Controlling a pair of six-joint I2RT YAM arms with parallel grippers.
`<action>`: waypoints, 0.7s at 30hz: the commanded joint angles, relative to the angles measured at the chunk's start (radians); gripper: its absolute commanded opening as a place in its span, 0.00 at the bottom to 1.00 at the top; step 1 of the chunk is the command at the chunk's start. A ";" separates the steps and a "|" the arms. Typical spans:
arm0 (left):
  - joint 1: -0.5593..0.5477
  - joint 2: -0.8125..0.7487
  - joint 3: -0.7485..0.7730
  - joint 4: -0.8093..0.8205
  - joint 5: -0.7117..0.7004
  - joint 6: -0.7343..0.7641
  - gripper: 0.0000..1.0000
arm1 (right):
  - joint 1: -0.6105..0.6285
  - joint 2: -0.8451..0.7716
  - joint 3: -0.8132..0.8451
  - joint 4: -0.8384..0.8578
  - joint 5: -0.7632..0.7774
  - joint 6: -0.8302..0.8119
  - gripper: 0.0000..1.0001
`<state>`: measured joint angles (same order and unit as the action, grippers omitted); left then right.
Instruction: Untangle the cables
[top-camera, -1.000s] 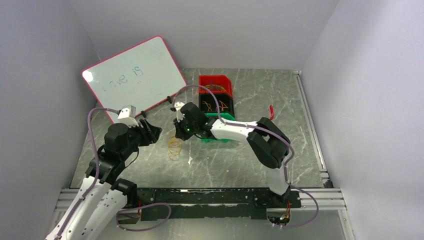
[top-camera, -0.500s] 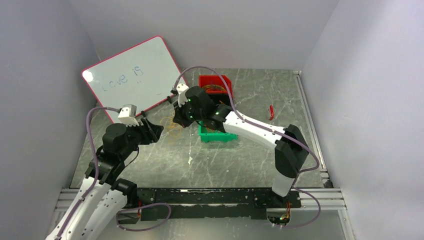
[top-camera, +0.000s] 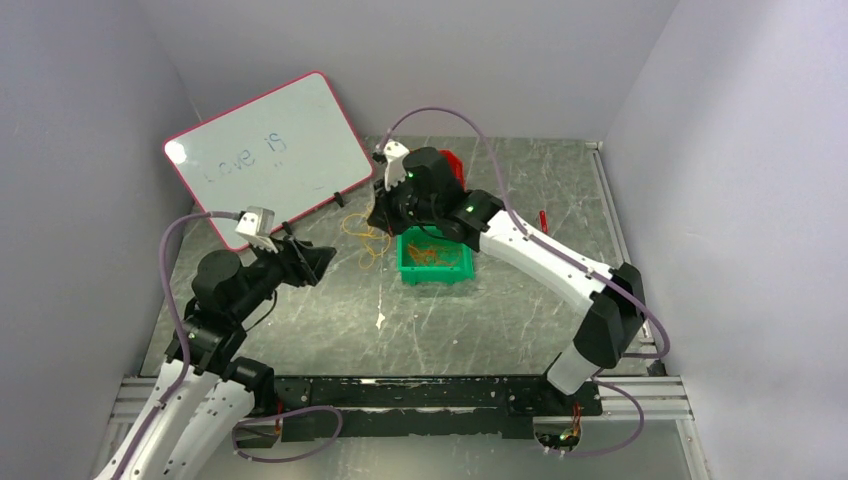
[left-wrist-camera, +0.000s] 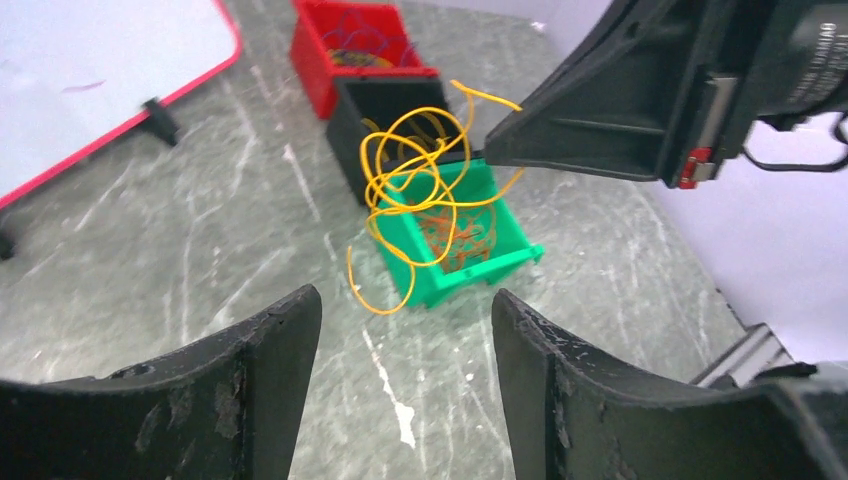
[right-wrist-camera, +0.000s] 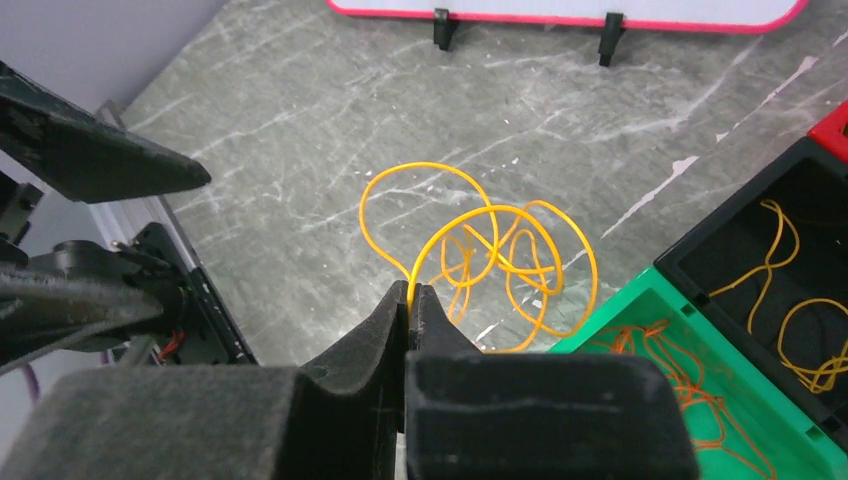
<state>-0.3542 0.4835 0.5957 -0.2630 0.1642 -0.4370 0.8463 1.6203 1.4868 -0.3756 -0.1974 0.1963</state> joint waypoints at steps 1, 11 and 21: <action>0.003 0.017 0.002 0.173 0.200 0.038 0.70 | -0.020 -0.043 0.035 -0.027 -0.061 0.034 0.00; 0.003 0.141 0.050 0.305 0.346 0.168 1.00 | -0.039 -0.060 0.100 -0.064 -0.160 0.079 0.00; -0.004 0.246 0.086 0.464 0.397 0.208 0.99 | -0.040 -0.062 0.137 -0.085 -0.261 0.115 0.00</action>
<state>-0.3550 0.7002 0.6315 0.0734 0.5091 -0.2703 0.8089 1.5845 1.5909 -0.4404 -0.3935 0.2871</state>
